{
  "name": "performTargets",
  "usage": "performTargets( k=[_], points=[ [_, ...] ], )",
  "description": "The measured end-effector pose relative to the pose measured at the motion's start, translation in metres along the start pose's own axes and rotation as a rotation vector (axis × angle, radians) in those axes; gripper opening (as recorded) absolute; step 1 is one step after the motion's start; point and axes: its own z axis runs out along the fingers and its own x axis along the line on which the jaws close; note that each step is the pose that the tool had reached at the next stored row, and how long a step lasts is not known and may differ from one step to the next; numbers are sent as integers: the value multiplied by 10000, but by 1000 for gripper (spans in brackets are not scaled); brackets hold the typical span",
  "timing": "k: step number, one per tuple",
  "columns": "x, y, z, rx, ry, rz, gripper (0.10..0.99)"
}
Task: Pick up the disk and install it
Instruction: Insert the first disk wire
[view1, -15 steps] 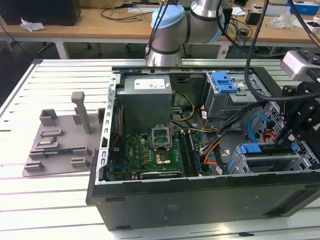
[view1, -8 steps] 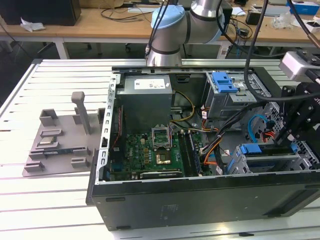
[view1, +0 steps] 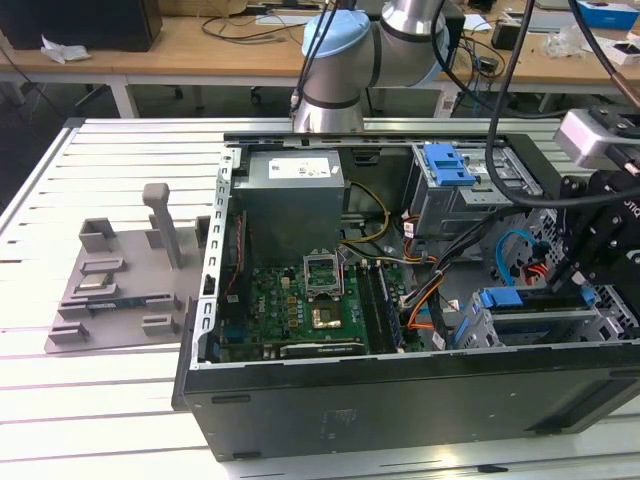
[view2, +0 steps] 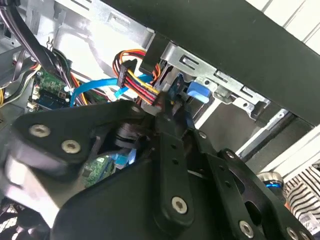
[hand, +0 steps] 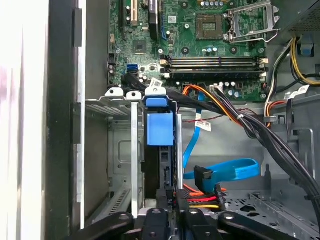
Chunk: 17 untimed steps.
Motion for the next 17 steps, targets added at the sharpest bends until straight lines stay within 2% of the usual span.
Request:
performTargets(
  k=[1,3,4,5,6,7,9,10,11,17],
  points=[
    [0,1,-12,2,27,2,239],
    [2,6,-77,1,22,3,239],
    [4,12,-148,1,24,3,239],
    [5,14,-188,2,25,2,239],
    [7,22,-291,1,26,3,239],
    [8,26,-338,2,30,3,227],
    [10,32,-427,1,27,2,106],
    [12,38,-501,1,29,2,106],
    [13,41,-537,1,28,2,106],
    [13,42,-554,1,28,3,106]
  ],
)
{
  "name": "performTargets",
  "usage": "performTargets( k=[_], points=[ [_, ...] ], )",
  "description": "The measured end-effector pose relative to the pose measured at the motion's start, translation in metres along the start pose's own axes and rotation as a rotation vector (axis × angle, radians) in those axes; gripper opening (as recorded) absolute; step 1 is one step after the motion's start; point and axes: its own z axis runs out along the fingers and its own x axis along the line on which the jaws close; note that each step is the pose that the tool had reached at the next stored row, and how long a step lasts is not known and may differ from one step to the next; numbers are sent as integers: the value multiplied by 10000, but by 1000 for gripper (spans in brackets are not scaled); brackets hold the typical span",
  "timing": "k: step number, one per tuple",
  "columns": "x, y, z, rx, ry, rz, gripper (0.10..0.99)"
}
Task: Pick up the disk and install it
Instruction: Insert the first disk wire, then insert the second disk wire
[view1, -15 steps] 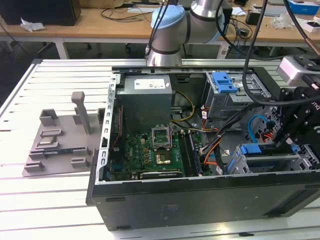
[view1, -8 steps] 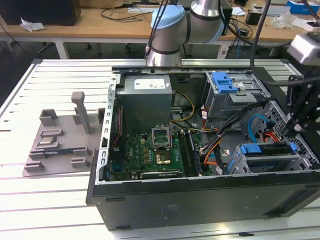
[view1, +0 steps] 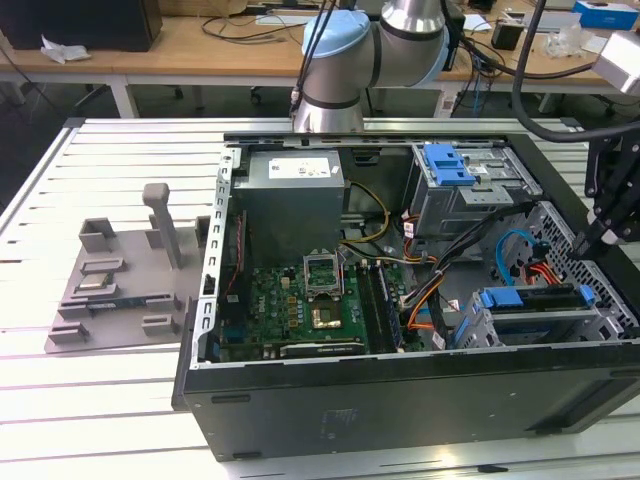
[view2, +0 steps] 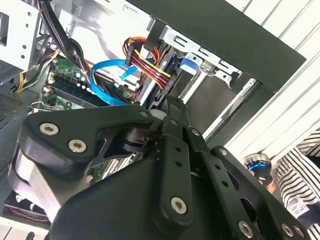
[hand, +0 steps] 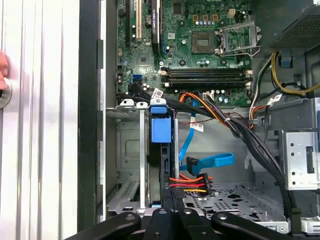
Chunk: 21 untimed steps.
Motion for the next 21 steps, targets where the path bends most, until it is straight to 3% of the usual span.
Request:
performTargets(
  k=[8,11,12,13,15,17,21],
  points=[
    [0,0,-2,0,-1,0,114],
    [0,0,-3,0,0,-1,294],
    [0,0,-3,0,0,0,294],
    [-1,1,-4,1,2,-1,361],
    [-27,19,-1,0,2,-2,361],
    [-90,118,22,0,-1,-10,361],
    [-125,265,93,3,8,-90,361]
  ],
)
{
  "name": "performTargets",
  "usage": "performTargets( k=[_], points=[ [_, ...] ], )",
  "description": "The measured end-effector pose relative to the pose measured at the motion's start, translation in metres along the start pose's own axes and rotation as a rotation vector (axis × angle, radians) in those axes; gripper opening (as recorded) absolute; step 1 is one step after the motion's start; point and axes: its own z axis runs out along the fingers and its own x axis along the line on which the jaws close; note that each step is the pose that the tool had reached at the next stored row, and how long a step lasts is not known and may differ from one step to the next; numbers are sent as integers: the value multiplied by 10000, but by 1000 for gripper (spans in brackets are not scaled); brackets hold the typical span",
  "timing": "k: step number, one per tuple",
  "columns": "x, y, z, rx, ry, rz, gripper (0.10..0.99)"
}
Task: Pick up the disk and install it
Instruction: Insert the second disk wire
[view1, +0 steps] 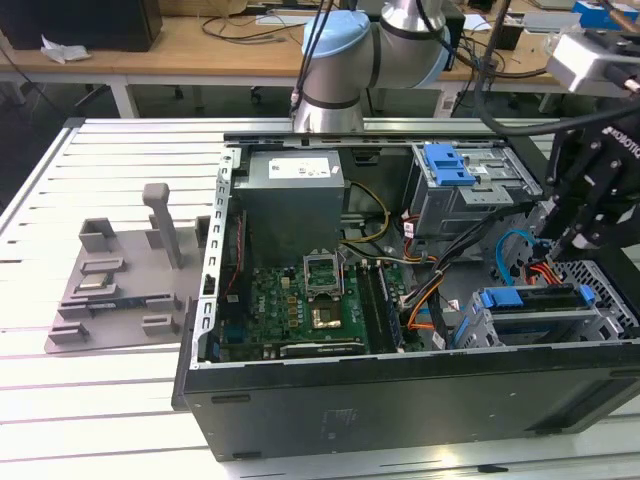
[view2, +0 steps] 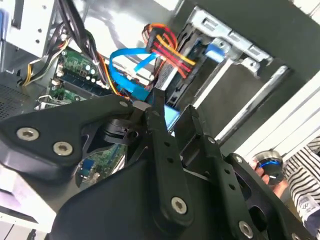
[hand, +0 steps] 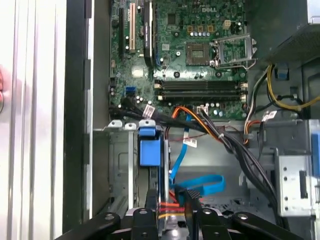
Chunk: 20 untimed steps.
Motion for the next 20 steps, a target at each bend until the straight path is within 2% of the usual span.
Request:
performTargets(
  k=[1,3,8,9,10,11,14,17,20],
  points=[
    [-20,26,30,2,3,-55,361],
    [-38,27,79,2,2,-67,361],
    [-38,27,84,2,5,-66,361],
    [-38,27,85,2,4,-66,282],
    [-38,27,86,2,4,-67,282],
    [-38,27,87,2,4,-66,161],
    [-38,27,91,2,4,-67,161],
    [41,25,109,2,39,-64,161],
    [88,21,156,2,49,-63,161]
  ],
)
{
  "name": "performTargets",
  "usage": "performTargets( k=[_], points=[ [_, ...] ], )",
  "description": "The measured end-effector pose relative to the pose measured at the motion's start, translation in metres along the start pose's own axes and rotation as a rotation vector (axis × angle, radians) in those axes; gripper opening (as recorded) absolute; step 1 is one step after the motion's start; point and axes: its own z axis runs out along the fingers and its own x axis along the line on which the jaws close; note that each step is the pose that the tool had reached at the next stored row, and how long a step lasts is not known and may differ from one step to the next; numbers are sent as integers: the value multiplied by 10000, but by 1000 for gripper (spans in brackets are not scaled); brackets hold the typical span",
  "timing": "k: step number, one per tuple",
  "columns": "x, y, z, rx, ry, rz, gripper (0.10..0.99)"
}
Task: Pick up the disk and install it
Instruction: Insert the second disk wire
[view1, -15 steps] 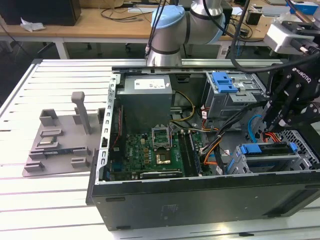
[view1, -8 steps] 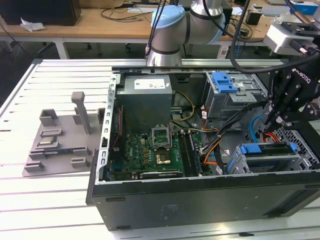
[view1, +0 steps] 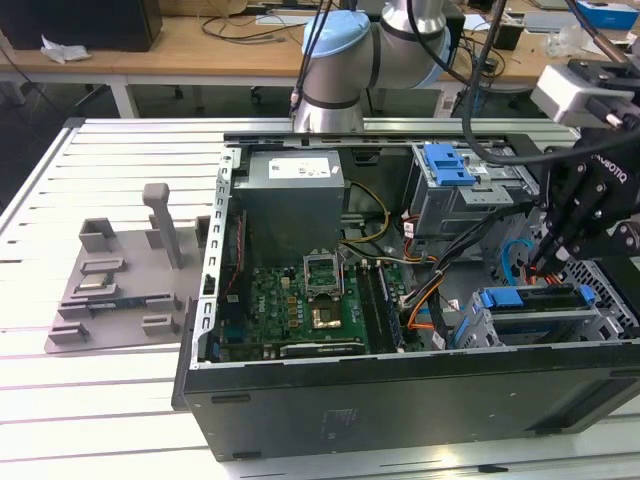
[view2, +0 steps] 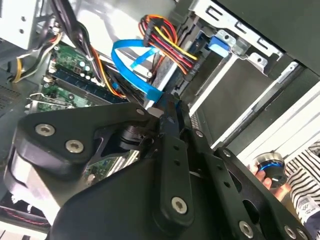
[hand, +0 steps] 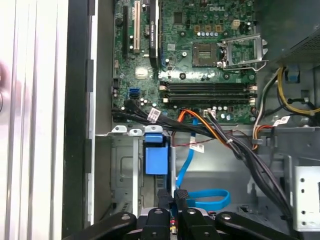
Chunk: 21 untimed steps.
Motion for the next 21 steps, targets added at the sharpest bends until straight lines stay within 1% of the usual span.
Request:
performTargets(
  k=[1,4,6,15,16,21],
  points=[
    [13,-2,21,0,3,0,161],
    [14,-25,76,-1,11,1,161],
    [12,-74,134,-2,13,1,161],
    [18,-81,218,-4,36,4,161],
    [16,-84,242,0,11,1,161],
    [16,-84,255,-2,28,2,161]
  ],
)
